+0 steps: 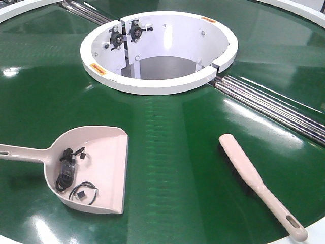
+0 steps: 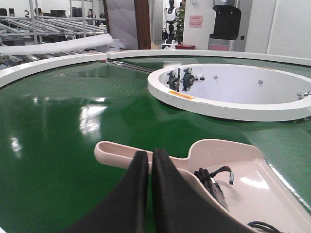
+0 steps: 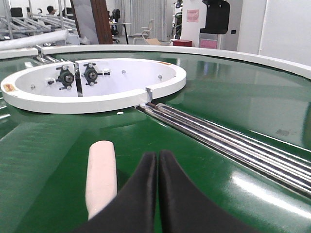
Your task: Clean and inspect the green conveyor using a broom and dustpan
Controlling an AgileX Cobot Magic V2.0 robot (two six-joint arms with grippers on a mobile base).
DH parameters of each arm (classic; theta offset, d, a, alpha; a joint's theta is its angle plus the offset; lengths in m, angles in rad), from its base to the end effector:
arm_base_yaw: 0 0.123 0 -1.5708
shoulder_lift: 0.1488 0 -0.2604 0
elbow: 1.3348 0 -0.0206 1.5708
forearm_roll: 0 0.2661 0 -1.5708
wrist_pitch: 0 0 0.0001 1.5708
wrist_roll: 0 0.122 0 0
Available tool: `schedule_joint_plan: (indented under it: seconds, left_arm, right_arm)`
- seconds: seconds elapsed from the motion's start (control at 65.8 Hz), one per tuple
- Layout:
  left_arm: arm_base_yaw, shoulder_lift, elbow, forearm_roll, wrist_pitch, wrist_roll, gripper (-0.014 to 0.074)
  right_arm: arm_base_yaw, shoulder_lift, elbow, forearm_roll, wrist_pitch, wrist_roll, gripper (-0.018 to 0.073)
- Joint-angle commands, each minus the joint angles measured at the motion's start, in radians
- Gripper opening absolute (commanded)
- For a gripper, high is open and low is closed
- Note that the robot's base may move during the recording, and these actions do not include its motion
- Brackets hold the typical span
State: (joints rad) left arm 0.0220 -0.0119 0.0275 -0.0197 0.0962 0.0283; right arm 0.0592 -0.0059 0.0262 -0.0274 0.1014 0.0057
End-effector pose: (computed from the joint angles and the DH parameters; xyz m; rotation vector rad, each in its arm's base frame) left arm 0.1279 0.0026 0.1950 -0.0091 1.5954 0.0224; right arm 0.1281 0.0072 0.1941 -0.0627 1.6041 0.0270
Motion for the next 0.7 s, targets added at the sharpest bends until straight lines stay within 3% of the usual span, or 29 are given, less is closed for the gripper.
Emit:
schedule_joint_plan:
  seconds: [0.0,0.683]
  left_arm:
    - [-0.006,-0.014,0.009,-0.003,-0.072,-0.006,-0.0006]
    - [-0.006,-0.014,0.009,-0.003,-0.072,-0.006,-0.0006]
  right_arm:
    - [-0.007,-0.016,0.005,-0.021,-0.074,0.024,-0.0008]
    - [-0.007,-0.016,0.005,-0.021,-0.101,0.016,-0.0008]
